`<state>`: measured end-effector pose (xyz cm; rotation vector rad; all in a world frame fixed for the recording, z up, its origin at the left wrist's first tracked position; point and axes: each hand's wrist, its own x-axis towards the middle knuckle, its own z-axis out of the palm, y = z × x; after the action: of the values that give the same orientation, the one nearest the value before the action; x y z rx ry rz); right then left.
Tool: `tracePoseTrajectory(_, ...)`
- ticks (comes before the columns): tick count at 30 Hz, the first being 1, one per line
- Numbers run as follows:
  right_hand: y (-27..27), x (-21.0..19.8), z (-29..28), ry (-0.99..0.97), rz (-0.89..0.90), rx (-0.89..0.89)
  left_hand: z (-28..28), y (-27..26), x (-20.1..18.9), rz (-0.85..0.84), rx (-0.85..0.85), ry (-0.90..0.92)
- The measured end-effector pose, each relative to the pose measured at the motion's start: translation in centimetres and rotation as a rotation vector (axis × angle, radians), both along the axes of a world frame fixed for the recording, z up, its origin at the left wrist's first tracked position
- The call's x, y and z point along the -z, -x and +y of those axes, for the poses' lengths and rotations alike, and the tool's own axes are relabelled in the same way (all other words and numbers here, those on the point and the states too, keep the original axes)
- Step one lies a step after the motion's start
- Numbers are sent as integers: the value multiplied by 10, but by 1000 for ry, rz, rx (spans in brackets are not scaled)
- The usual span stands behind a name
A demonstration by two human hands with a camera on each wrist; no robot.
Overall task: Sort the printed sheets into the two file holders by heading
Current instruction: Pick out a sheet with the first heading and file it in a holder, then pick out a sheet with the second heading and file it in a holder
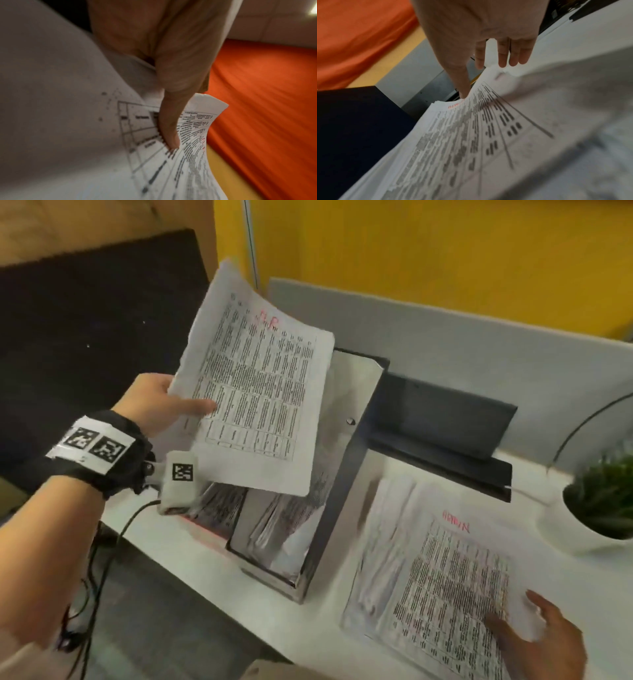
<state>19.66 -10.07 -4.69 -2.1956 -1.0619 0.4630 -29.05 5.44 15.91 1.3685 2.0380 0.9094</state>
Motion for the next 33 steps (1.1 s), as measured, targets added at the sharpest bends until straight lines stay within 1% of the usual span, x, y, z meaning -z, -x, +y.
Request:
tracePoseTrajectory(4, -2, 8, -1, 160, 31, -16, 14, 6, 28, 201, 32, 90)
tracePoseTrajectory(7, -7, 14, 2, 218, 68, -29, 21, -3, 52, 346, 70, 78)
tracePoseTrajectory(9, -9, 19, 4, 247, 76, -30, 27, -10, 69, 433, 115, 108)
tracePoseTrajectory(13, -15, 27, 6, 275, 63, -29, 37, -22, 99, 524, 181, 262)
tracePoseTrajectory(16, -16, 34, 5, 272, 57, -11, 42, -29, 114, 571, 244, 369)
tracePoseTrajectory(19, -17, 41, 3, 269, 42, -11, 46, -32, 120, 638, 302, 474)
tracePoseTrajectory(23, -19, 42, 3, 265, 46, -13, 50, -32, 118, 675, 317, 529)
tracePoseTrajectory(25, -20, 40, 4, 280, 48, -19, 50, -32, 110, 677, 283, 481)
tracePoseTrajectory(26, -20, 39, 5, 297, 53, -17, 51, -32, 105, 640, 243, 429)
tracePoseTrajectory(28, -20, 38, 5, 305, 61, -12, 52, -34, 91, 463, 161, 280)
tracePoseTrajectory(30, -17, 35, 5, 302, 55, -7, 47, -46, 70, 273, 118, 108)
tracePoseTrajectory(33, -13, 30, 2, 319, 30, -41, 32, -82, 34, 128, 143, -235)
